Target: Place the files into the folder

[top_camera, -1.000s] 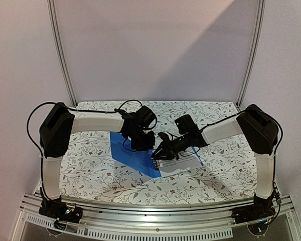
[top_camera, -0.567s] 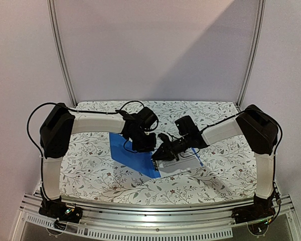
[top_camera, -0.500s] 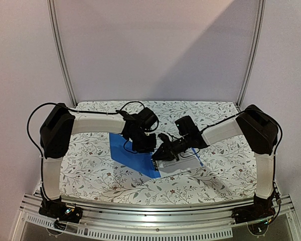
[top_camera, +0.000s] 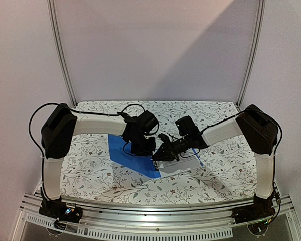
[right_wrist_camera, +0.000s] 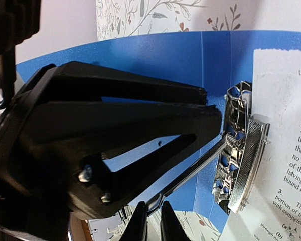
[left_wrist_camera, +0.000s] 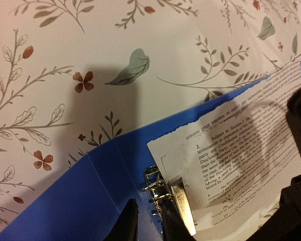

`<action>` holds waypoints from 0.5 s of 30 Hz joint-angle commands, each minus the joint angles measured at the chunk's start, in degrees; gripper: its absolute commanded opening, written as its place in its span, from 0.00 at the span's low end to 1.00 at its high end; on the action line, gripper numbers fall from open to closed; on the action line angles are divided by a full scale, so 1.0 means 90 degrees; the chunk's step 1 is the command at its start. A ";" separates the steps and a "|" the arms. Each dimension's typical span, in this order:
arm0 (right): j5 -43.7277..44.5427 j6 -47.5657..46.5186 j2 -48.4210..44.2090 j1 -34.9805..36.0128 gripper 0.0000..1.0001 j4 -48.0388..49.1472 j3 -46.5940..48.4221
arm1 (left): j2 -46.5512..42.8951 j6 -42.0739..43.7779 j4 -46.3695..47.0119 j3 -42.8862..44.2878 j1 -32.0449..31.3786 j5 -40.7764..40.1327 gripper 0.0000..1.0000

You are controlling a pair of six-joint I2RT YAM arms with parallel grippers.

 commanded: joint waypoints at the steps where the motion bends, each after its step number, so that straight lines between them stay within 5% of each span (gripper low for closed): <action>1: -0.0055 0.0008 0.0147 0.0037 0.10 0.0092 -0.0115 | 0.0204 -0.0081 0.0101 -0.0047 -0.0074 -0.0076 0.17; 15: -0.0055 -0.0001 0.0186 0.0038 0.10 0.0116 -0.0128 | 0.0476 -0.0118 0.0181 0.0168 -0.0033 -0.0076 0.15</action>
